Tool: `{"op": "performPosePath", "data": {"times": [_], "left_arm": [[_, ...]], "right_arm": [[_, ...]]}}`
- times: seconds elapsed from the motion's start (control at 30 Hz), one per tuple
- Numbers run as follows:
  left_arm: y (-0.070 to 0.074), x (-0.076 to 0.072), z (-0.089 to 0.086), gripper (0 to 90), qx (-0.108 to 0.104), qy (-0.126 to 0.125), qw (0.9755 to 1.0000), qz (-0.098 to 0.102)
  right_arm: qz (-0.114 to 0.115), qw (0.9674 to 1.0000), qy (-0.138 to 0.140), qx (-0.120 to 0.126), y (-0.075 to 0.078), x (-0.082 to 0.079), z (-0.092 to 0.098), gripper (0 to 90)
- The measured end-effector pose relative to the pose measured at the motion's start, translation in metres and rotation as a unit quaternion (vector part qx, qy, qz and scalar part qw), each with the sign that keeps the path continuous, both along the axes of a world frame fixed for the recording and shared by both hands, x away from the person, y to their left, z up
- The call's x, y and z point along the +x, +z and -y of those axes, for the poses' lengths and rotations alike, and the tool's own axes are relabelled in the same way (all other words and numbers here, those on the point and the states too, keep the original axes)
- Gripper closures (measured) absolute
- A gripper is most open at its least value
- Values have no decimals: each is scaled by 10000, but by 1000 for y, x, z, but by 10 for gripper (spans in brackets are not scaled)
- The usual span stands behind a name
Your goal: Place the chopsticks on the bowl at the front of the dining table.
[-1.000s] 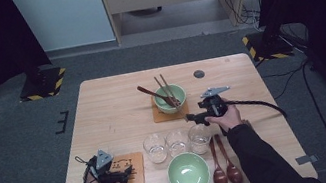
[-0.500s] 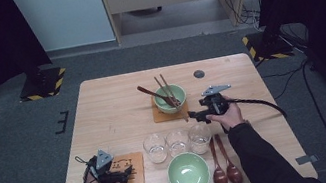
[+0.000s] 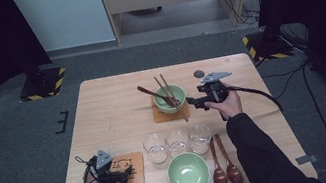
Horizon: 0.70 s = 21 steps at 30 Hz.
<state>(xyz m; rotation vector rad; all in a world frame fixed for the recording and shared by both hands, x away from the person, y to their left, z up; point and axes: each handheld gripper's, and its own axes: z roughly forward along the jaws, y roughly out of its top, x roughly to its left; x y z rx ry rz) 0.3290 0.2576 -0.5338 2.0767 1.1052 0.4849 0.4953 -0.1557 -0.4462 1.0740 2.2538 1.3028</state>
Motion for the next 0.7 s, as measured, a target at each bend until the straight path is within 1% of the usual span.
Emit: {"op": "performPosePath", "data": {"times": [0.07,0.1,0.13,0.23,0.3,0.4,0.47,0.57,0.7], "left_arm": [[0,0,0,0,-3,1,10000,0],[0,0,0,0,-3,1,10000,0],[0,0,0,0,-2,4,10000,-1],[0,0,0,0,-1,0,10000,-1],[0,0,0,0,-1,1,10000,0],[0,0,0,0,-2,4,10000,-1],[0,0,0,0,-2,4,10000,-1],[0,0,0,0,-1,1,10000,0],[0,0,0,0,1,0,10000,0]], "right_arm": [[-11,10000,18,5,5,3,-3,285],[-34,9999,-8,104,5,4,-3,284],[-50,10000,-19,82,5,5,-3,285],[-82,9998,34,-181,2,6,-3,282],[-122,9994,101,-304,-1,4,-4,280],[-194,9986,245,-425,-6,0,-6,287],[-286,9979,330,-468,-9,-3,-8,294],[-355,9970,407,-552,-14,-9,-11,290],[-361,9960,489,-647,-18,-13,-13,288]]}}
